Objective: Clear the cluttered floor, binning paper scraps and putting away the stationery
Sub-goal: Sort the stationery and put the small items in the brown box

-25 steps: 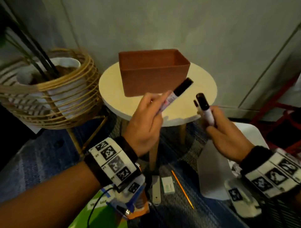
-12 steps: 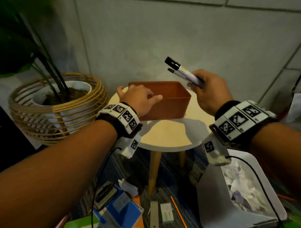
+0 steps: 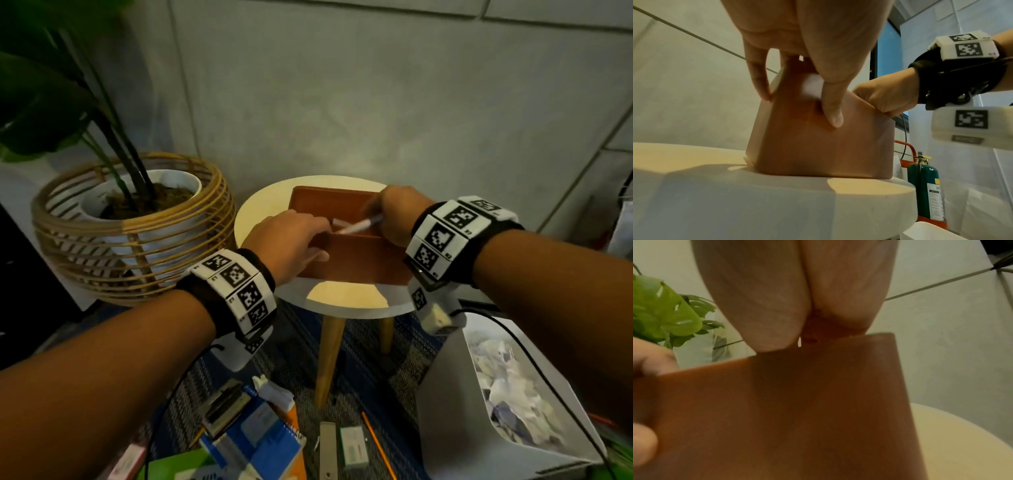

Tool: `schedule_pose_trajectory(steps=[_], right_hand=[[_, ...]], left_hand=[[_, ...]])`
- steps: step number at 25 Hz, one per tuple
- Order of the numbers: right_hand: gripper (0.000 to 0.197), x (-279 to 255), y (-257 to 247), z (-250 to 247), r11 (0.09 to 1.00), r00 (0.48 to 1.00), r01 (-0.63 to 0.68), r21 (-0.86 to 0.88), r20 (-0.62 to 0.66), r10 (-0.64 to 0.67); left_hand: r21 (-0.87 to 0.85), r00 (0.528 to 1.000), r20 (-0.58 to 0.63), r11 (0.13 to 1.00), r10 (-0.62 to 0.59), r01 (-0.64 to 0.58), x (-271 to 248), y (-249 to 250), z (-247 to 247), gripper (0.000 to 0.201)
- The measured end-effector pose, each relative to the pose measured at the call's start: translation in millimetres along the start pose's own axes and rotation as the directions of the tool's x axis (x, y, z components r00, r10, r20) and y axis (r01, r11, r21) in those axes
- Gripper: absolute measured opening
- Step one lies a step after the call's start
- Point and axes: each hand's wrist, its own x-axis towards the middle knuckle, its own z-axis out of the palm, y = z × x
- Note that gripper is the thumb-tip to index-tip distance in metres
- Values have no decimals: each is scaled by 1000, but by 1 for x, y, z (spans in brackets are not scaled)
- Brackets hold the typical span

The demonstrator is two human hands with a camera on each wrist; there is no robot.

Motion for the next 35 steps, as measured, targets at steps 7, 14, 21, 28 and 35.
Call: schedule_pose_trajectory(steps=[7, 14, 21, 28, 35], right_hand=[[25, -38, -7, -8, 954, 975, 98, 285, -218, -35], [22, -165, 3, 101, 764, 936, 317, 561, -314, -159], [20, -194, 61, 306, 996, 720, 87, -32, 693, -41], [34, -196, 113, 426, 861, 741, -499, 103, 566, 361], [19, -209, 119, 463, 825, 741, -541, 165, 558, 375]], left_hand=[[79, 996, -82, 996, 38, -31, -8, 3, -7, 41], [-128, 939, -124, 933, 322, -336, -91, 62, 26, 14], [-72, 762, 601, 966, 241, -249, -170, 53, 203, 29], [33, 689, 717, 992, -108, 121, -176, 13, 318, 21], [-196, 722, 686, 934, -87, 299, -167, 0, 395, 20]])
